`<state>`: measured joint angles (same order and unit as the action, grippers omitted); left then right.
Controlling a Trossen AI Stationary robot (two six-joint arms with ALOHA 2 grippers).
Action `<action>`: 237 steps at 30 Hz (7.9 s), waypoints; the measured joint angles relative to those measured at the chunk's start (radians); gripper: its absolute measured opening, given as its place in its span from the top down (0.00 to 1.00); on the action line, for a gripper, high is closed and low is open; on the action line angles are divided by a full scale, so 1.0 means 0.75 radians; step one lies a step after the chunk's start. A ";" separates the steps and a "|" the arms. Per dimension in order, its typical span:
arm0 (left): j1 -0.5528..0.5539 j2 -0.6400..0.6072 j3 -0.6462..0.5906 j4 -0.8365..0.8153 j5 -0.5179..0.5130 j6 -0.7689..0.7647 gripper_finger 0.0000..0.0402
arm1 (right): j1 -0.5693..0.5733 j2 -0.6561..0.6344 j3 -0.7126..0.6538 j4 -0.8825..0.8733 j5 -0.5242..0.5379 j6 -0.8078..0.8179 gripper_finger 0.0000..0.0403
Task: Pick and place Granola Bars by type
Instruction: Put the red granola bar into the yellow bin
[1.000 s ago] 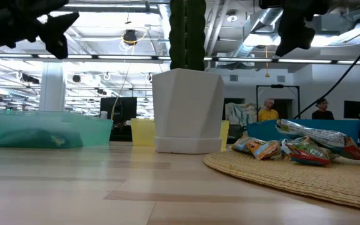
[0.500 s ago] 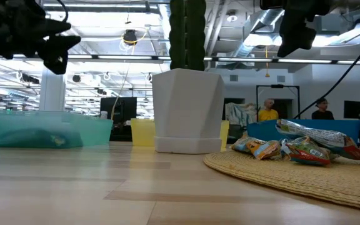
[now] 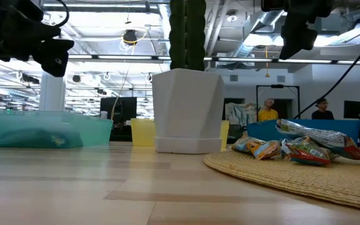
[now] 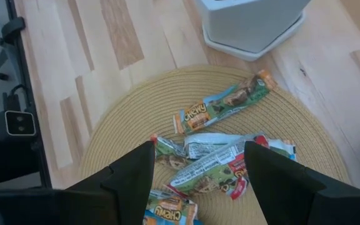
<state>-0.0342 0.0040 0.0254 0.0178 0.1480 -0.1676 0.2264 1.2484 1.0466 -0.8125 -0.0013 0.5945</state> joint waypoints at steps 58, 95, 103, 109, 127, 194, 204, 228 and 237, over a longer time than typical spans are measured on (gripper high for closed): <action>-0.061 0.041 -0.024 0.054 -0.009 0.024 0.64 | 0.169 0.000 0.000 -0.147 -0.131 0.513 0.41; -0.061 0.041 -0.024 0.054 -0.010 0.024 0.64 | 0.412 0.021 -0.586 -0.067 0.006 1.575 0.41; -0.061 0.041 -0.024 0.054 -0.010 0.024 0.64 | 0.349 0.021 -0.650 -0.001 -0.001 1.539 0.41; -0.061 0.041 -0.024 0.054 -0.010 0.024 0.64 | 0.312 0.021 -0.688 0.053 -0.028 1.505 0.41; -0.060 0.041 -0.024 0.054 -0.010 0.024 0.64 | 0.279 0.021 -0.688 0.042 -0.022 1.405 0.90; -0.060 0.041 -0.024 0.054 -0.011 0.024 0.64 | -0.423 -0.254 0.236 0.086 0.698 -0.041 0.97; -0.060 0.041 -0.024 0.054 -0.011 0.024 0.64 | -0.564 -0.149 0.236 0.202 0.578 -0.185 0.97; -0.061 0.041 -0.024 0.054 -0.013 0.024 0.64 | -0.903 0.472 0.234 0.617 0.133 -0.281 0.97; -0.061 0.041 -0.024 0.054 -0.013 0.024 0.64 | -0.935 0.629 0.234 0.650 0.038 -0.269 0.96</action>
<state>-0.0799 0.0345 0.0074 0.0582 0.1383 -0.1497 -0.4747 1.7200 1.2221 -0.3248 0.0270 0.3931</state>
